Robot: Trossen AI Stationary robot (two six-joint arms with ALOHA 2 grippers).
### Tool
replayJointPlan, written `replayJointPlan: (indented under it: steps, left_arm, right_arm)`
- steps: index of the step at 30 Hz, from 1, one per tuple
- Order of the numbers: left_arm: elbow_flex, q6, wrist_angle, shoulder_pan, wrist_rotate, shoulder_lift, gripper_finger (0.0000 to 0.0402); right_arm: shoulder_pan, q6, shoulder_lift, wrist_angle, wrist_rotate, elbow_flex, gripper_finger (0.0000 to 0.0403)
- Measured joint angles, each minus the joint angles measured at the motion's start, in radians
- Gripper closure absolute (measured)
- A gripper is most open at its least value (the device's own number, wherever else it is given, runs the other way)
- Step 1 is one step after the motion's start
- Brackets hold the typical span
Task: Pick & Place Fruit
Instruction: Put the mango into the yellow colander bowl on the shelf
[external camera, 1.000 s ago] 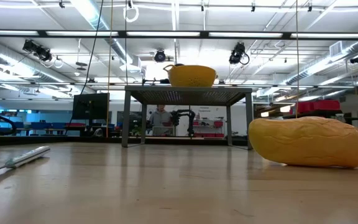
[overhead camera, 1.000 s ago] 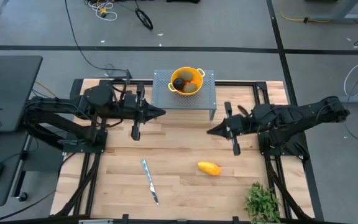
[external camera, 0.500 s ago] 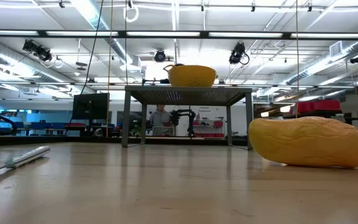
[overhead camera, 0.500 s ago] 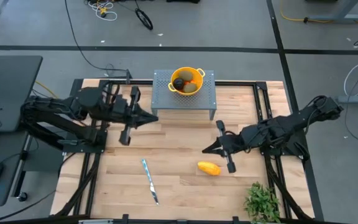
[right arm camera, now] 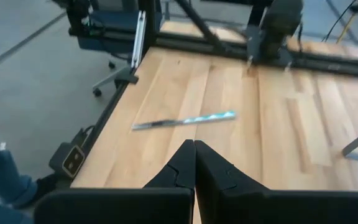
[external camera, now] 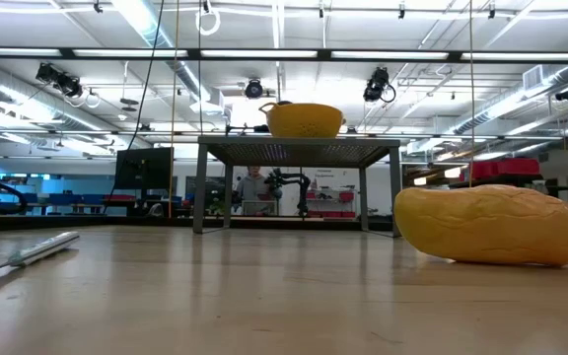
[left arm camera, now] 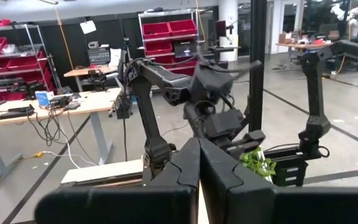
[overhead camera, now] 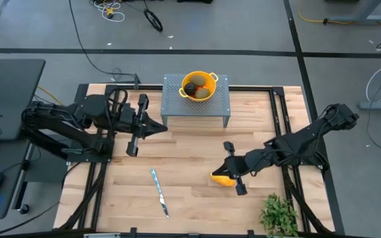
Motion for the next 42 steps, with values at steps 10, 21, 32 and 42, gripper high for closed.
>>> replayJointPlan:
  steps: [10, 21, 32, 42]
  left_arm:
    - [0.000, -0.002, -0.008, 0.000, 0.000, -0.001, 0.0397]
    - [0.000, -0.067, -0.193, -0.003, -0.029, -0.048, 0.0397]
    - [-0.046, -0.028, -0.209, 0.024, -0.058, -0.122, 0.0397]
    - [-0.216, -0.113, -0.099, 0.048, -0.057, -0.241, 0.0398]
  right_arm:
    - [0.003, 0.076, 0.070, -0.073, -0.002, 0.000, 0.0400]
    - [0.003, 0.149, 0.115, -0.194, -0.007, -0.001, 0.0400]
    - [-0.005, 0.219, 0.131, -0.267, 0.014, -0.003, 0.0400]
    - [-0.005, 0.284, 0.130, -0.315, 0.043, -0.003, 0.0343]
